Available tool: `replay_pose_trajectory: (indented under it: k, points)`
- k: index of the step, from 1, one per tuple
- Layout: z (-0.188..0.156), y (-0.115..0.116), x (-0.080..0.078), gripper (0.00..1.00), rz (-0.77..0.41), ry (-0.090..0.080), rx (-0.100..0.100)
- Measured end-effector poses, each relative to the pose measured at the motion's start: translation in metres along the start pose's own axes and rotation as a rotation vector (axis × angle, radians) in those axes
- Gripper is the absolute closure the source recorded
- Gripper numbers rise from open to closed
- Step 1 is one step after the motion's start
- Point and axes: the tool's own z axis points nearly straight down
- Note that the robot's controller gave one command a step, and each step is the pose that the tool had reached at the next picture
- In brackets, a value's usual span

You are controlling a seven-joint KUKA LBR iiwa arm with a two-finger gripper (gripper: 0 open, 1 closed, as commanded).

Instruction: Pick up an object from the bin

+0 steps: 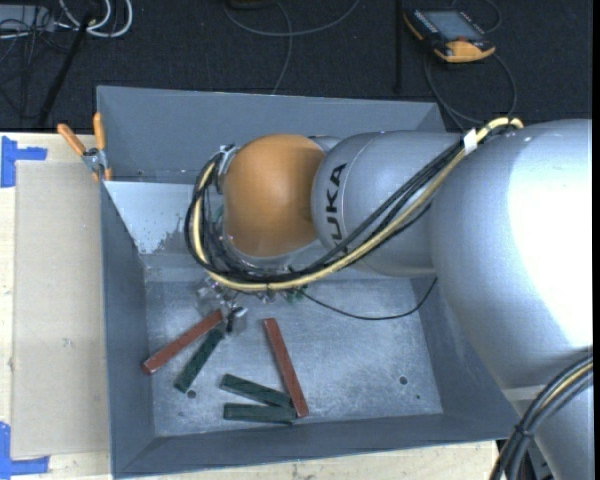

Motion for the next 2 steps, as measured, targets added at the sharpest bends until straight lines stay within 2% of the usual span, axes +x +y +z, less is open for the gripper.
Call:
replay_pose_trajectory:
  k: [1,2]
  points:
    - [-0.171,0.013,-0.023,1.00,-0.260,-0.007,0.003]
    - [-0.135,0.064,0.012,1.00,-0.306,0.007,-0.006]
